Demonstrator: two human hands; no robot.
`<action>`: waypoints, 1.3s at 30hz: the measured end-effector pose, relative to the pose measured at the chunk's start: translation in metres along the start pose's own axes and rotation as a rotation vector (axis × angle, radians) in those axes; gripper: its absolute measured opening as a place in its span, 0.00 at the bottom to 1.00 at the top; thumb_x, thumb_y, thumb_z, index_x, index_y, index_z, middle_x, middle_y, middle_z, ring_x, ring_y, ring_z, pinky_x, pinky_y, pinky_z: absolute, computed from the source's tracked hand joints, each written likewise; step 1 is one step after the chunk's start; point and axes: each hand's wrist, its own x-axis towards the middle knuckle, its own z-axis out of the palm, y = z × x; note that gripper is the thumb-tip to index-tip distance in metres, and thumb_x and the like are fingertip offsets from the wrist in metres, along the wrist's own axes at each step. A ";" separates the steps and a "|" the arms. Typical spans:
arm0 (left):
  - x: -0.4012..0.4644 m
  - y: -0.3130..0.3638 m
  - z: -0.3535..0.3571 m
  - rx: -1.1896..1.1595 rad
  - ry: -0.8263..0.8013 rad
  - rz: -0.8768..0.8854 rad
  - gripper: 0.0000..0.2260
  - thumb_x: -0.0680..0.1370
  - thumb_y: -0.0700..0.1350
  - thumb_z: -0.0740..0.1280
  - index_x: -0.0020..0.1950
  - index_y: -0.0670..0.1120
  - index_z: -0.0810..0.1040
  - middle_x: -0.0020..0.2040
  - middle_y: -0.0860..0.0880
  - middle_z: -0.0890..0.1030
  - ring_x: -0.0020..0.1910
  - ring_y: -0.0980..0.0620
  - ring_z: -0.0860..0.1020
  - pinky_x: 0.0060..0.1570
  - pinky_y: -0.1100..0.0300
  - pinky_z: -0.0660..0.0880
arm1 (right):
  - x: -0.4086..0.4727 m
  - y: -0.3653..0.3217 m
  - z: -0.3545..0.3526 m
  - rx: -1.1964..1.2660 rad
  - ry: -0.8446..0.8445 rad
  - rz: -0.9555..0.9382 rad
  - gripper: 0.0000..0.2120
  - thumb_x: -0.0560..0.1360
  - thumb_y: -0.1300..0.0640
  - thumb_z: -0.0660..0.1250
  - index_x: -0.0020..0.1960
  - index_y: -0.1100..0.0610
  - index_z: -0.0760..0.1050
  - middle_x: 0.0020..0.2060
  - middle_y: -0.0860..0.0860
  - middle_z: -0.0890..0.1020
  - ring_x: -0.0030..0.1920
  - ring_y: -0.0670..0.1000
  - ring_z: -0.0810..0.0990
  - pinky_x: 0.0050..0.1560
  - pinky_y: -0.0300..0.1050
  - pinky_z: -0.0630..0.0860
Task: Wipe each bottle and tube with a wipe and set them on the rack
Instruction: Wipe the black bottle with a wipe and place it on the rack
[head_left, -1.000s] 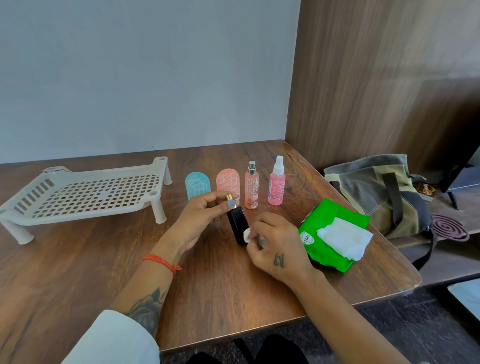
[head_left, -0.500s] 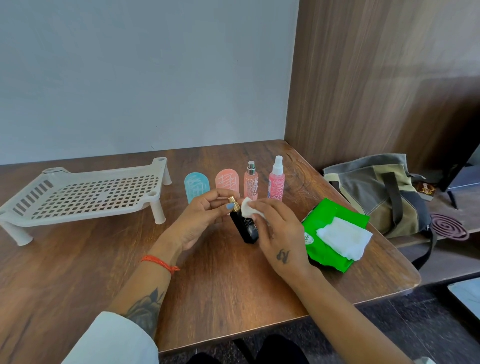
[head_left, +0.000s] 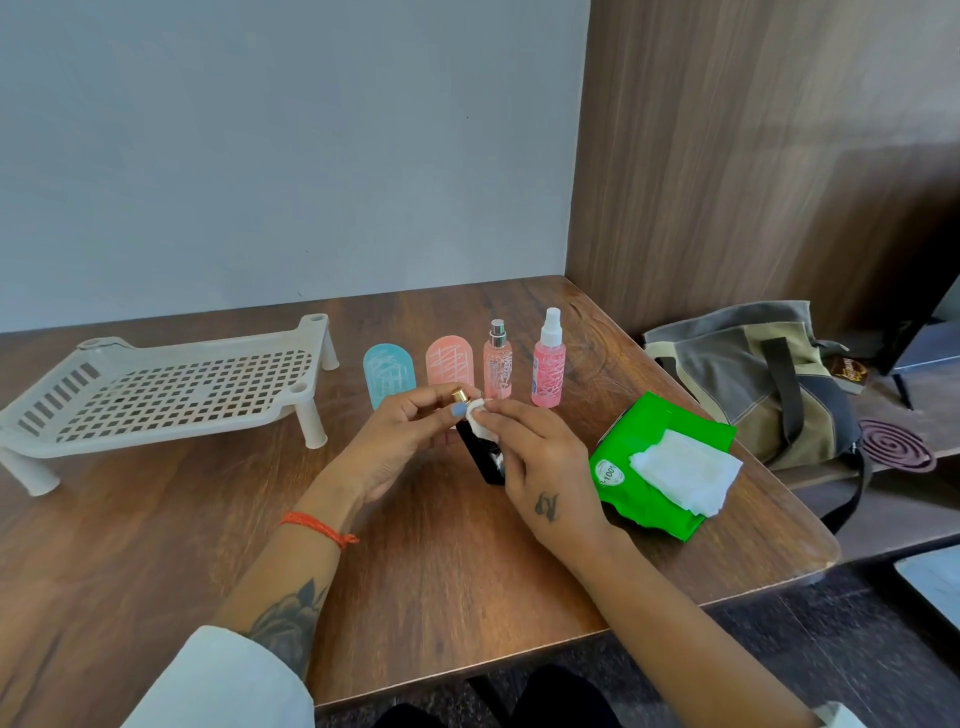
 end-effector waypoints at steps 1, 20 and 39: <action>0.000 0.000 0.000 -0.010 -0.004 -0.001 0.09 0.76 0.40 0.66 0.53 0.47 0.81 0.51 0.49 0.83 0.55 0.52 0.80 0.52 0.62 0.78 | 0.000 0.001 0.001 0.010 -0.002 0.023 0.18 0.73 0.60 0.56 0.56 0.61 0.80 0.53 0.55 0.82 0.52 0.54 0.81 0.55 0.44 0.77; 0.000 0.000 0.000 0.029 -0.045 0.015 0.10 0.73 0.44 0.67 0.53 0.49 0.81 0.51 0.51 0.83 0.56 0.53 0.79 0.57 0.60 0.76 | -0.003 0.002 -0.001 0.007 0.001 -0.027 0.16 0.68 0.69 0.67 0.54 0.59 0.81 0.53 0.54 0.83 0.51 0.53 0.81 0.58 0.35 0.70; -0.001 0.001 0.000 -0.017 0.020 -0.001 0.11 0.71 0.43 0.69 0.52 0.48 0.82 0.49 0.51 0.84 0.54 0.53 0.80 0.55 0.58 0.77 | -0.006 0.001 -0.002 0.040 -0.011 -0.071 0.11 0.69 0.66 0.68 0.49 0.59 0.83 0.50 0.53 0.83 0.49 0.51 0.81 0.53 0.37 0.74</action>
